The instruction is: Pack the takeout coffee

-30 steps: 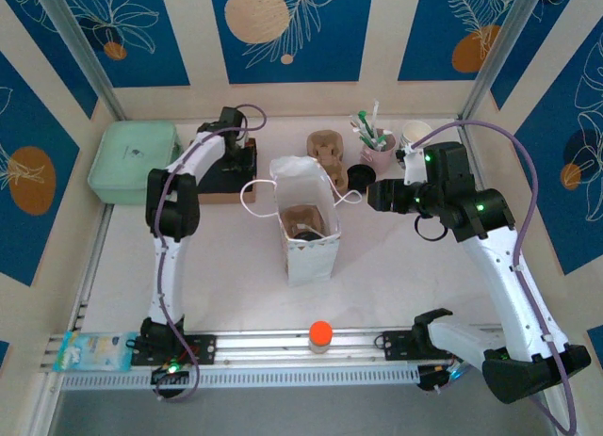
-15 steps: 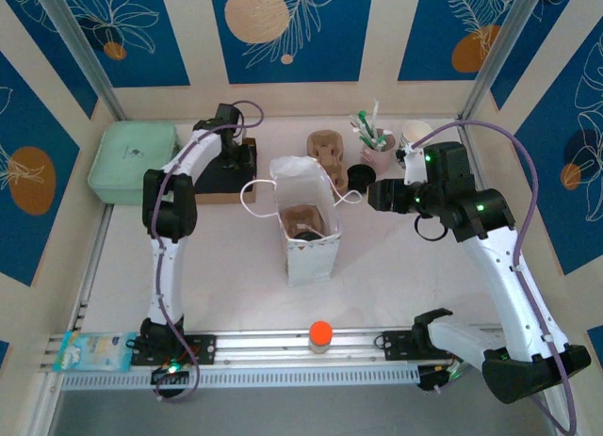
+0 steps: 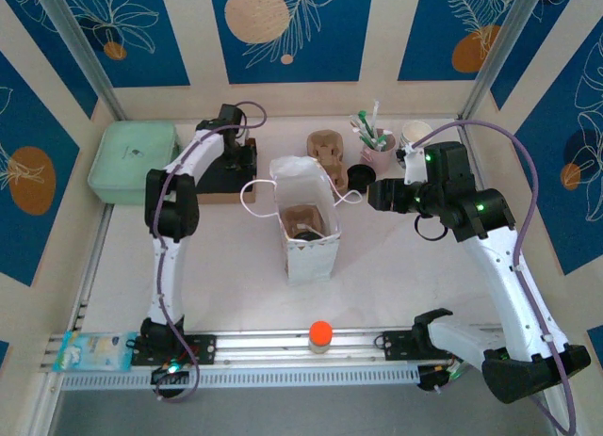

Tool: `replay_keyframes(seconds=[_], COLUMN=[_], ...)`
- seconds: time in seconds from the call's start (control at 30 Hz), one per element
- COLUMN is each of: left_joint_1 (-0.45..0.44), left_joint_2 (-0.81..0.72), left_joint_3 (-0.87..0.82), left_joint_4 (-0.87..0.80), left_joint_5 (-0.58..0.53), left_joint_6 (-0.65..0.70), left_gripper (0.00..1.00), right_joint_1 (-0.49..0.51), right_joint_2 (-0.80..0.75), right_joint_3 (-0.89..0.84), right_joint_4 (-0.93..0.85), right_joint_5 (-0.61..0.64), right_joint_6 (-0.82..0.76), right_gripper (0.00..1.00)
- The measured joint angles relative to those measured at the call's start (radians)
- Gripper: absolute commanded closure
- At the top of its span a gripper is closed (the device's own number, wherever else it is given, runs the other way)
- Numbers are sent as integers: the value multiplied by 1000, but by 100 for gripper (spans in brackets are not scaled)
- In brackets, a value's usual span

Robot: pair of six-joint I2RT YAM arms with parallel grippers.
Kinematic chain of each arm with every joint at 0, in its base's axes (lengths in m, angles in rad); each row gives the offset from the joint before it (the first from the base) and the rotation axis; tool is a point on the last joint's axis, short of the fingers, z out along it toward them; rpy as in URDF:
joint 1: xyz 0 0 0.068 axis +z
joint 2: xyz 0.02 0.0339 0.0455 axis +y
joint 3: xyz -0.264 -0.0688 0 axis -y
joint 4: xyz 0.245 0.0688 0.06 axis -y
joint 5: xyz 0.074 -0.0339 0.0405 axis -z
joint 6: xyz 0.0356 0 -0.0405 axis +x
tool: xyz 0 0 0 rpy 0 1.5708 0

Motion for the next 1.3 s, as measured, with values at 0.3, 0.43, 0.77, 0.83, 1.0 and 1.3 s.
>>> replay_keyframes(seconds=[0.3,0.43,0.77,0.83,1.0,1.3], left_joint_1=[-6,-8,-9,-9,-9,-9], left_joint_2=[23,24,51,52,52,52], left_joint_3=[10,12,28,31,31,48], left_joint_4=[-8,-10,-22,-26,-28,-46], left_joint_5=[0,0,-18,-23,-38,-41], left_joint_6=[6,6,14,15,23,37], left_gripper=[66,65,74,78,88,100], right_joint_1=[-2,-4,-7,-8,-9,-9], right_joint_2=[0,0,0,0,0,0], right_joint_3=[0,0,0,-1,-3,-3], right_joint_4=[0,0,0,1,1,1], right_joint_5=[0,-1,-1,-1,-1,-4], right_joint_6=[2,3,3,3,3,3], right_gripper=[37,37,37,38,38,38])
